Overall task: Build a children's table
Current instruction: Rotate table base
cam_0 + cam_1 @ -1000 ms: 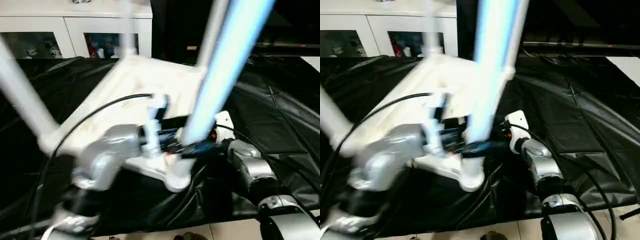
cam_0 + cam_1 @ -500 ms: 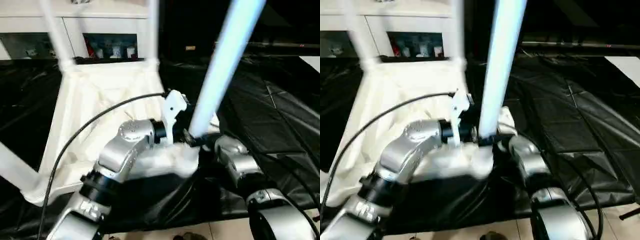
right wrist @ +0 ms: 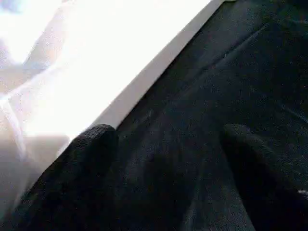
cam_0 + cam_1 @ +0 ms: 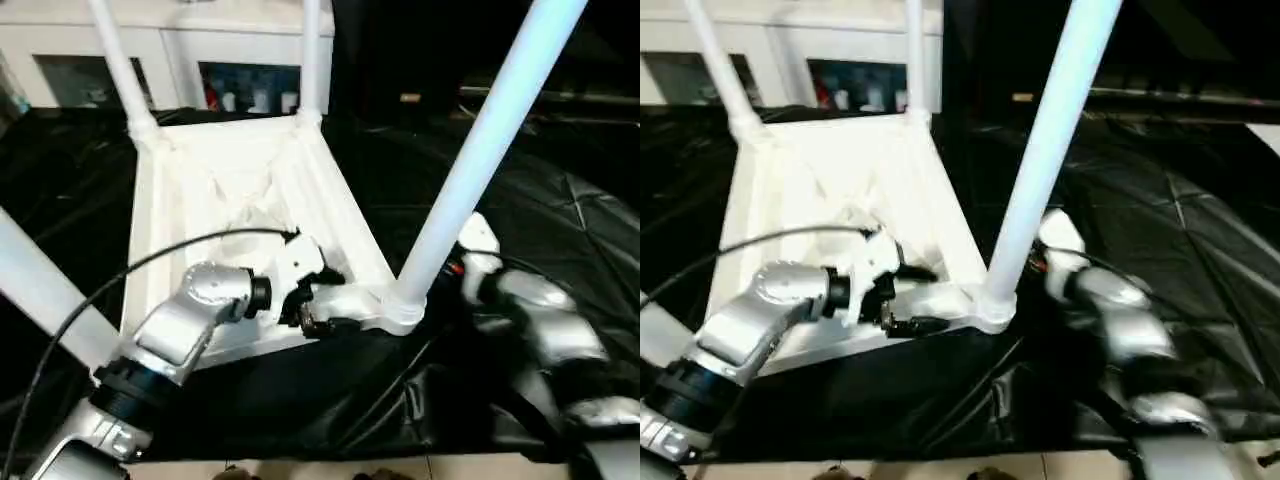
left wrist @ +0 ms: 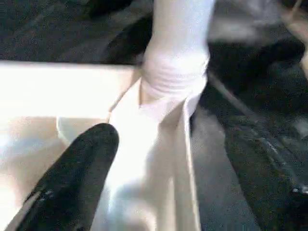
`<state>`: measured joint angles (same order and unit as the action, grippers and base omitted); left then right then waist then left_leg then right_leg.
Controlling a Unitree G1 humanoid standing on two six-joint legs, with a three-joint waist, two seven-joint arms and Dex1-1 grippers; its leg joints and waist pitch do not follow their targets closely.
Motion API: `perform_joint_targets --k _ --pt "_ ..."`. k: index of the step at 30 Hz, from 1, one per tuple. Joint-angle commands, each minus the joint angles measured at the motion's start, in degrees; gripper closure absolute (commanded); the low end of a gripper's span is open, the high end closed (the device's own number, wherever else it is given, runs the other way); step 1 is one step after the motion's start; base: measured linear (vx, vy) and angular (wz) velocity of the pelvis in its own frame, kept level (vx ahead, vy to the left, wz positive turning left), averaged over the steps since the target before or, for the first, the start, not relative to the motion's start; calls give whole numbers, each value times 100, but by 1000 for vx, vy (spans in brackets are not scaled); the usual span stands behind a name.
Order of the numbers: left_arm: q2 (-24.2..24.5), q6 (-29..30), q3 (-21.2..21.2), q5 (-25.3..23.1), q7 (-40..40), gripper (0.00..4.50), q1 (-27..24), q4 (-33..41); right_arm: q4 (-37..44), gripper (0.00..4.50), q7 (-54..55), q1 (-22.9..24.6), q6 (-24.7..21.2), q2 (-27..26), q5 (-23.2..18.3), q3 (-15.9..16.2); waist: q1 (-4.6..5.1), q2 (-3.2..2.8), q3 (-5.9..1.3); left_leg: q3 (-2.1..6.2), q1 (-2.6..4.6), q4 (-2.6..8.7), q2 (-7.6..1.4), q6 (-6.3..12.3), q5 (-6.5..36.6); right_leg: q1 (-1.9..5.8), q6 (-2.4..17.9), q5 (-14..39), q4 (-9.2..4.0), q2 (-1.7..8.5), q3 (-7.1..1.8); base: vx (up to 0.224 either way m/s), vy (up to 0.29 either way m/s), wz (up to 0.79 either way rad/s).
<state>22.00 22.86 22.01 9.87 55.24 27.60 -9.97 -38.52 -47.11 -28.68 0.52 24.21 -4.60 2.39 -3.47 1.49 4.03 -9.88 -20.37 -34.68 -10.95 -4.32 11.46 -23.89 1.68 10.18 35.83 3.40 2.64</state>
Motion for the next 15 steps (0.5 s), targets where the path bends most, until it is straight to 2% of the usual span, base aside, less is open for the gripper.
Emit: perform_joint_targets --k 1,2,3,4,5,6,8,9,10,11,12,15 --pt "-111 132 38 -62 -120 75 108 15 300 63 -186 98 -104 164 28 69 -16 -39 -403 12 12 389 -154 218 1059 370 1143 1522 -493 368 -245 0 0 0" --pt "-189 254 25 -51 -181 75 126 36 467 63 -274 197 -154 276 31 78 -15 -14 -397 13 2 386 -155 213 1084 365 1095 1625 -515 370 -241 0 0 0" --pt "-271 518 121 -138 -334 79 179 81 875 63 -414 449 -301 515 26 54 -36 -35 -402 9 12 376 -153 224 1061 369 1057 1575 -523 352 -246 0 0 0" --pt "-271 551 136 -145 -346 93 186 85 924 63 -431 477 -324 539 24 52 -46 -21 -408 0 31 372 -157 252 1044 355 1053 1506 -524 343 -255 0 0 0" --pt "-272 644 179 -166 -380 104 205 95 1066 63 -477 560 -391 605 16 45 -41 -19 -409 4 16 371 -148 304 997 363 1102 1386 -508 333 -253 0 0 0" --pt "-287 697 200 -175 -410 113 214 101 1195 63 -511 647 -428 650 0 42 -36 -29 -412 24 -34 375 -138 335 927 393 1086 1391 -497 347 -237 0 0 0" --pt "-302 747 220 -202 -436 123 223 111 1343 63 -544 735 -488 696 -21 41 -14 -4 -416 27 -54 363 -126 355 926 397 988 1632 -526 354 -221 0 0 0" --pt "-304 855 282 -303 -464 123 238 165 1688 63 -606 940 -646 774 -96 37 -15 -30 -415 28 -50 363 -130 361 920 396 904 1719 -562 340 -221 0 0 0" --pt "-286 908 318 -357 -453 150 243 202 1852 63 -629 1030 -736 799 -146 38 -16 -36 -418 30 -38 352 -135 367 923 378 913 1710 -546 348 -224 0 0 0" --pt "-251 973 374 -421 -439 157 250 251 2003 63 -661 1121 -802 821 -203 31 -5 -20 -423 37 -61 360 -130 400 871 394 898 1682 -543 342 -216 0 0 0" --pt "-218 1006 406 -456 -421 158 251 282 2091 63 -673 1169 -841 825 -234 32 -9 -43 -426 41 -50 361 -140 408 856 381 903 1673 -536 347 -217 0 0 0" --pt "-164 1193 497 -561 -505 177 251 352 2522 63 -809 1394 -1068 896 -375 37 -9 -54 -417 37 -43 359 -140 434 891 374 914 1672 -550 332 -214 0 0 0"
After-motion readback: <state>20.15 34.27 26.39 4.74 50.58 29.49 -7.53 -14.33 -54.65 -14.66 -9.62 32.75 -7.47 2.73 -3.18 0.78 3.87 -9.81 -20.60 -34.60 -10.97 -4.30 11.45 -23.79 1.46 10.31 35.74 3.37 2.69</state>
